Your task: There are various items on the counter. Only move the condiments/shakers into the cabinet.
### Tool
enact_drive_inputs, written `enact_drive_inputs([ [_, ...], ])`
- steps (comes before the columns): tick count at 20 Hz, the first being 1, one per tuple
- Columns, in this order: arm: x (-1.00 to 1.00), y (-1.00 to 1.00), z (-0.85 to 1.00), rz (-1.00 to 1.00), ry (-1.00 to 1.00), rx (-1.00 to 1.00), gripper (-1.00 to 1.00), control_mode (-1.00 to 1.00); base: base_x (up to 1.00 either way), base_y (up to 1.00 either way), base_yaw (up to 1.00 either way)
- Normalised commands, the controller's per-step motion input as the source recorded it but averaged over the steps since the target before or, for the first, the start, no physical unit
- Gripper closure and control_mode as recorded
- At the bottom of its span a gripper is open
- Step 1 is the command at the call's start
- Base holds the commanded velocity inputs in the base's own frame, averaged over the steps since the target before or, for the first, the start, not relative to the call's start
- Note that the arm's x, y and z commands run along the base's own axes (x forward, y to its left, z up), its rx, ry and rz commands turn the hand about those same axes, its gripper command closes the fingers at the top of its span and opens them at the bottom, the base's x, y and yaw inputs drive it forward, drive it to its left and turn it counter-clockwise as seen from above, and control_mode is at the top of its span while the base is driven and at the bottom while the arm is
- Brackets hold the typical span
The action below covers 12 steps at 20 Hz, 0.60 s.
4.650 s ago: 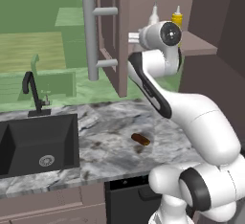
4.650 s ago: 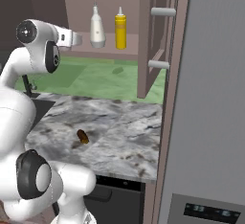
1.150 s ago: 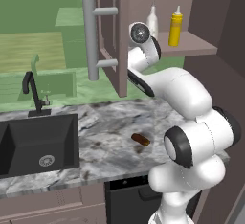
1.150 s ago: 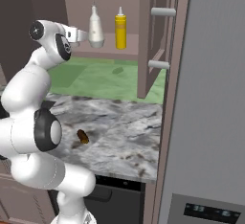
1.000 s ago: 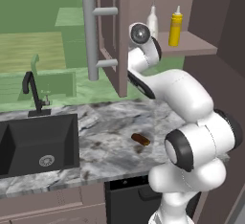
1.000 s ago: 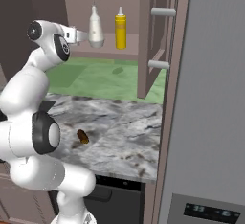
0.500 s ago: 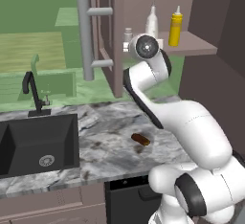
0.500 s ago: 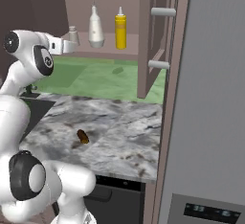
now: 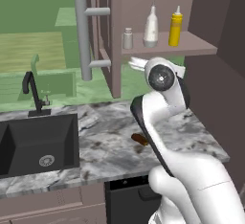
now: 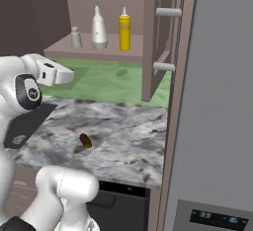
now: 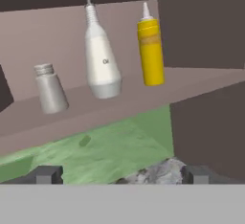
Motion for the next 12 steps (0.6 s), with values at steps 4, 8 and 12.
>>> enact_drive_inputs([
  [4, -1.00, -0.81, -0.36, -0.08, -0.10, 0.17, -1.00, -1.00, 0.00, 0.00, 0.00],
  [8, -1.00, -0.99, -0.39, -0.02, -0.09, 0.19, -1.00, -1.00, 0.00, 0.00, 0.00],
  [12, -1.00, -0.80, -0.55, -0.08, -0.04, 0.17, -1.00, -1.00, 0.00, 0.00, 0.00],
])
